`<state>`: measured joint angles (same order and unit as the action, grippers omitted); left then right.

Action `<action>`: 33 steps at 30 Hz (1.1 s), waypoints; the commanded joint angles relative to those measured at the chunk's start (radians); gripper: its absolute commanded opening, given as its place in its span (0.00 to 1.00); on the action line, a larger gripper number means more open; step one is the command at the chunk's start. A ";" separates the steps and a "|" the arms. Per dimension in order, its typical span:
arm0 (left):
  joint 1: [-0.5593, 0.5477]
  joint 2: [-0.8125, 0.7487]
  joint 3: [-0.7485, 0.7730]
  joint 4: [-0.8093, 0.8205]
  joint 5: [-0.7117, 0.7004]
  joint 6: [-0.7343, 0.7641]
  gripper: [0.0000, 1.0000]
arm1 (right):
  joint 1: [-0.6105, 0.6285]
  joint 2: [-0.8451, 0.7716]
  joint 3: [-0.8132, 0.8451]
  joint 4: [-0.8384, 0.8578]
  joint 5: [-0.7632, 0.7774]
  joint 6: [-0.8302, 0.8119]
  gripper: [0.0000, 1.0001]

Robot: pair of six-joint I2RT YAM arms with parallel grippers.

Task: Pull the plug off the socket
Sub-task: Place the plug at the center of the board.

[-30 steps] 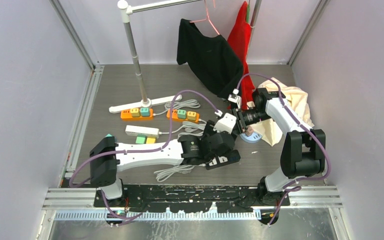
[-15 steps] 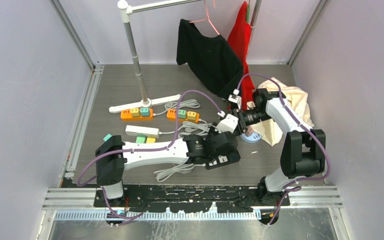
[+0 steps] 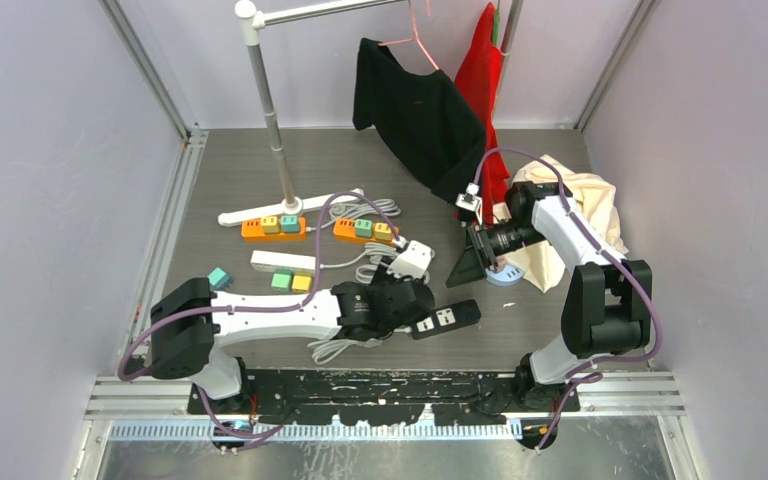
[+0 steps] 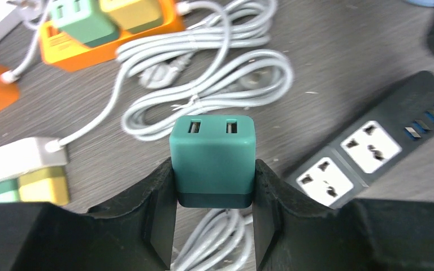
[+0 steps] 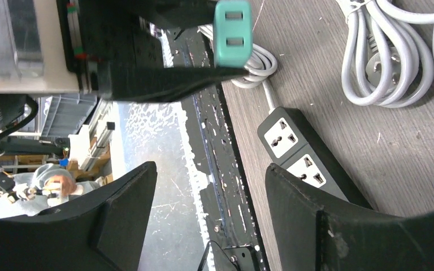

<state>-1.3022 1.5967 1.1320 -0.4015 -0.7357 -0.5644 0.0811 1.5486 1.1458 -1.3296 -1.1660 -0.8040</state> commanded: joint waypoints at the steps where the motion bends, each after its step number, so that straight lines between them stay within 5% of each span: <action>1: 0.013 -0.081 -0.053 -0.041 -0.228 -0.089 0.00 | -0.001 -0.038 0.017 -0.027 -0.032 -0.051 0.76; 11: 0.252 -0.163 -0.113 -0.373 -0.160 -0.331 0.00 | -0.001 -0.035 0.014 -0.027 -0.030 -0.062 0.76; 17: 0.441 -0.293 -0.209 -0.375 -0.059 -0.307 0.00 | -0.001 -0.035 0.013 -0.029 -0.033 -0.070 0.76; 24: 0.782 -0.507 -0.341 -0.334 0.104 -0.319 0.00 | -0.001 -0.036 0.014 -0.043 -0.038 -0.092 0.76; 33: 1.128 -0.436 -0.317 -0.351 0.309 -0.380 0.00 | -0.001 -0.045 0.012 -0.047 -0.037 -0.104 0.76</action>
<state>-0.3031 1.1172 0.7807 -0.7582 -0.5533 -0.8978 0.0811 1.5486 1.1458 -1.3602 -1.1725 -0.8845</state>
